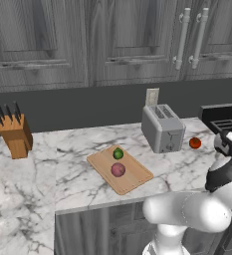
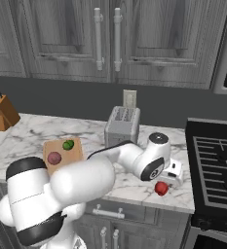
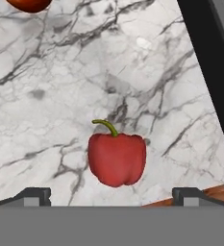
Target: Place the avocado, onion, tomato, and bell pepper on the cutting board.
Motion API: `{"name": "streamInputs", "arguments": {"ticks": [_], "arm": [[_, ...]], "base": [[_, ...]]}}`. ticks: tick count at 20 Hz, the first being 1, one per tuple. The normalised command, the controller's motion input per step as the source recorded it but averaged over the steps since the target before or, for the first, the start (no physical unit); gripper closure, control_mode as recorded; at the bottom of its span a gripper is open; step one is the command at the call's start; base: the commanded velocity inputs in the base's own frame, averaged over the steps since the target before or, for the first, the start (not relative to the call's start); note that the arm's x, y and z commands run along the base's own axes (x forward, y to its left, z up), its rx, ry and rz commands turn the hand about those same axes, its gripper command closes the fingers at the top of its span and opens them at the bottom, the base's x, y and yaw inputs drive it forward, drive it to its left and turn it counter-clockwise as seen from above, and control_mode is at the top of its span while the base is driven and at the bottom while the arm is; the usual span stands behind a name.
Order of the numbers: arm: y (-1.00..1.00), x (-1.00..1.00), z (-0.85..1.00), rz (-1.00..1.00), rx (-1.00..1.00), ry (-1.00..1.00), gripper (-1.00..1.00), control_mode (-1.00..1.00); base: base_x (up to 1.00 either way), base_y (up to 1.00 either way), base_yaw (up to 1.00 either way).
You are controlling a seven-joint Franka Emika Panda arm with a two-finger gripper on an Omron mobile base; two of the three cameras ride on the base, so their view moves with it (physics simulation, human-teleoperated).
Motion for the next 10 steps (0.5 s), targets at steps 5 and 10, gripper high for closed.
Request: {"name": "streamInputs", "arguments": {"ticks": [5,10], "arm": [[-0.05,0.13,-0.22,0.0,0.0,0.02,-1.0,-1.0],[-0.08,0.08,-0.26,0.0,0.0,0.05,-1.0,-1.0]], "base": [[0.0,0.0,0.0],[0.0,0.0,0.0]]}}
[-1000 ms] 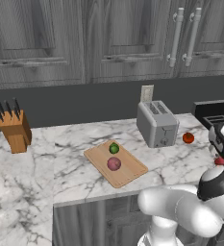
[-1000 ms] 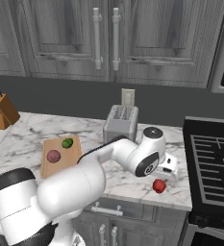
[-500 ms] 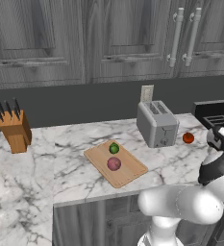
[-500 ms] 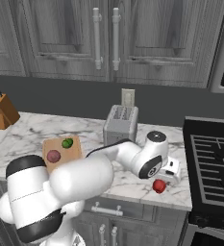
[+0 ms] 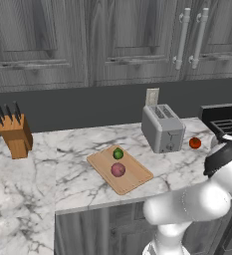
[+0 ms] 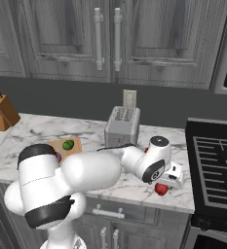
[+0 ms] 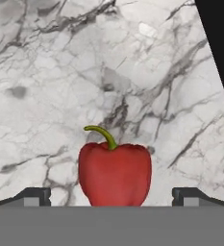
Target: Place the avocado, onion, tomato, and bell pepper on the cutting board.
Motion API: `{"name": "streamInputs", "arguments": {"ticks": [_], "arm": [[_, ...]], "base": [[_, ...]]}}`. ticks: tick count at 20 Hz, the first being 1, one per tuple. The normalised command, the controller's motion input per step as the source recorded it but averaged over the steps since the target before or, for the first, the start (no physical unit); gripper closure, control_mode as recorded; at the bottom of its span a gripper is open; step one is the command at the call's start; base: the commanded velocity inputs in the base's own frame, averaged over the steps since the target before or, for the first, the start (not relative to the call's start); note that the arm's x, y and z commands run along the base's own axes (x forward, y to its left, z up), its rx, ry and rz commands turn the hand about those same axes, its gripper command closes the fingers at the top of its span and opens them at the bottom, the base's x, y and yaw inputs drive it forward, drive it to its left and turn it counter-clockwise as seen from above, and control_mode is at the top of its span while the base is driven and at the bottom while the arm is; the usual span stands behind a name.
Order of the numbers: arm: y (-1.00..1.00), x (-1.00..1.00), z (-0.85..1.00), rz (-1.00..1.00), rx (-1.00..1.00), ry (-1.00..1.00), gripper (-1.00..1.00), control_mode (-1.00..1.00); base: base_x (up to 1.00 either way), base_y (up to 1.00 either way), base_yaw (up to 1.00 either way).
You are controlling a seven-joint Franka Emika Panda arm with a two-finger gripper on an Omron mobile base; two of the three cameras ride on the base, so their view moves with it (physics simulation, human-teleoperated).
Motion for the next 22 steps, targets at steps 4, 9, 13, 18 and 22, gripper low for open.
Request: {"name": "streamInputs", "arguments": {"ticks": [4,9,13,18,22], "arm": [[-0.07,0.12,-0.28,0.0,0.0,0.06,-1.0,-1.0],[-0.08,0.12,-0.25,0.0,0.0,0.05,-1.0,-1.0],[-0.02,0.06,-0.21,0.0,0.0,0.02,1.0,-1.0],[-0.01,-0.13,0.17,0.0,0.02,-0.02,1.0,-1.0],[0.22,-0.39,0.53,0.0,0.01,-0.12,1.0,-1.0]], "base": [[0.0,0.0,0.0],[0.0,0.0,0.0],[0.0,0.0,0.0],[0.0,0.0,0.0],[0.0,0.0,0.0]]}}
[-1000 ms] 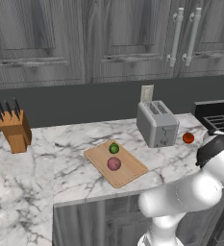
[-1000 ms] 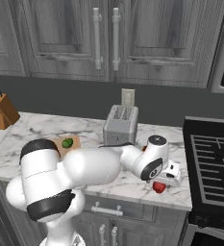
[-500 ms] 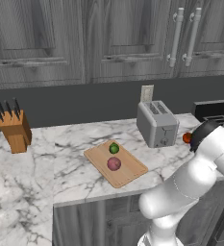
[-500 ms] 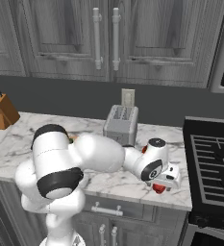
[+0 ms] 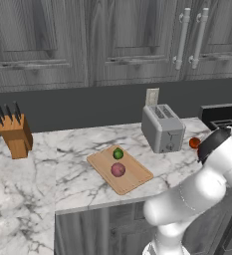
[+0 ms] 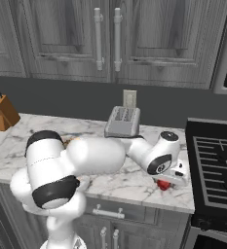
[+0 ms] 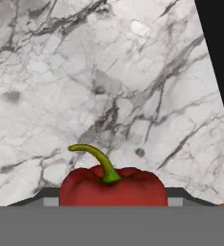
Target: Place the avocado, onion, tomato, and bell pepper on the cutting board.
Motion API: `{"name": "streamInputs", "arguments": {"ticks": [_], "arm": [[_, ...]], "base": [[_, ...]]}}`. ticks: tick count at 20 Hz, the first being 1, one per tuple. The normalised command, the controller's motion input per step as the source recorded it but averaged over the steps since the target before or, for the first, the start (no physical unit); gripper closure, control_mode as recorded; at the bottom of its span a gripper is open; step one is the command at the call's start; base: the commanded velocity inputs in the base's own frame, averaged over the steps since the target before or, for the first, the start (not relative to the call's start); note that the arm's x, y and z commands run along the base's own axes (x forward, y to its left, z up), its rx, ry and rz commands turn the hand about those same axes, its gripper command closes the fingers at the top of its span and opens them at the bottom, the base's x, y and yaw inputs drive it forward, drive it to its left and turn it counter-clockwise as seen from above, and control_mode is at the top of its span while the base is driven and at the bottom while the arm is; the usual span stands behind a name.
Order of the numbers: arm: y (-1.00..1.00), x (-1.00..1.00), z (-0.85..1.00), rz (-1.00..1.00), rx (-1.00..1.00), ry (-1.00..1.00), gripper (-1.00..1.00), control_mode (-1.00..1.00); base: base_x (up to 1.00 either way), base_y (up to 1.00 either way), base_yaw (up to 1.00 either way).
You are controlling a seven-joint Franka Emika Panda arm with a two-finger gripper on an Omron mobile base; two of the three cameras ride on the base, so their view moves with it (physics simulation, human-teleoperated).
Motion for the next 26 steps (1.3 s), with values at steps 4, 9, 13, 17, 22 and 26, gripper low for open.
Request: {"name": "streamInputs", "arguments": {"ticks": [4,9,13,17,22,26], "arm": [[0.47,-0.55,0.55,0.0,0.0,-0.19,1.0,-1.0],[0.62,-0.73,0.47,0.0,-0.01,-0.28,1.0,-1.0],[0.69,-0.78,0.32,0.0,-0.01,-0.24,1.0,-1.0],[0.85,-0.47,0.3,0.01,-0.02,-0.06,1.0,-1.0],[0.91,-0.22,0.27,0.02,-0.03,0.0,1.0,-1.0],[1.0,-0.06,0.07,0.08,-0.1,0.0,1.0,-1.0]], "base": [[0.0,0.0,0.0],[0.0,0.0,0.0],[0.0,0.0,0.0],[0.0,0.0,0.0],[0.0,0.0,0.0],[0.0,0.0,0.0]]}}
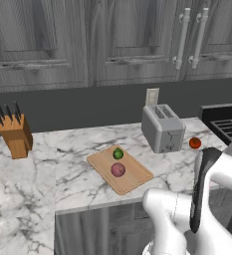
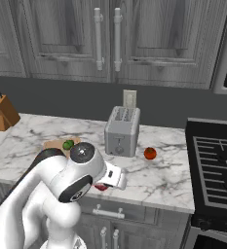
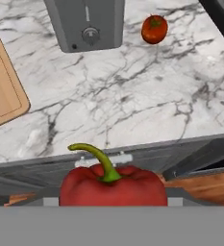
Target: Place the avocado, onion, tomato, and bell pepper on the cutting board.
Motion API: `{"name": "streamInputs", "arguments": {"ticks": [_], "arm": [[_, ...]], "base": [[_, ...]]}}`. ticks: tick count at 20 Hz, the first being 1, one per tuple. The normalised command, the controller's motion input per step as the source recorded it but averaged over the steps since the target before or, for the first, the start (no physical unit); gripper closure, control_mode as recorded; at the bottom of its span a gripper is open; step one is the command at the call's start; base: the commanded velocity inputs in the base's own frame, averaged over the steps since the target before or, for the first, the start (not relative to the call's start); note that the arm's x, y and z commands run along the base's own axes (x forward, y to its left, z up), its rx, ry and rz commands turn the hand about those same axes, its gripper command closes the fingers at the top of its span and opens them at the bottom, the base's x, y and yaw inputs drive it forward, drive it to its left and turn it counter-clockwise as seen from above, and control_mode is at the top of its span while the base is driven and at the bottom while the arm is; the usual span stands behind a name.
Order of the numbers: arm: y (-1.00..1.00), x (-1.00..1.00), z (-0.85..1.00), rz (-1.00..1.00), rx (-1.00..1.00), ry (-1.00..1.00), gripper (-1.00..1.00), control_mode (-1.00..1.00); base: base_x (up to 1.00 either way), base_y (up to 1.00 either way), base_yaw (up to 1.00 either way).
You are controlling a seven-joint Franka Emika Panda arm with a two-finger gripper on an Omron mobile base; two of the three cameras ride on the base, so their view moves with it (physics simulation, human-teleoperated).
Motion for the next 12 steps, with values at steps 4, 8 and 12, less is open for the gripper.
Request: {"name": "streamInputs", "arguments": {"ticks": [4,8,12], "arm": [[0.98,-0.18,0.0,0.12,-0.1,0.0,1.0,-1.0],[0.86,0.07,0.0,0.06,0.0,0.05,1.0,-1.0],[0.66,0.22,0.01,0.06,0.0,0.12,1.0,-1.0]], "base": [[0.0,0.0,0.0],[0.0,0.0,0.0],[0.0,0.0,0.0]]}}
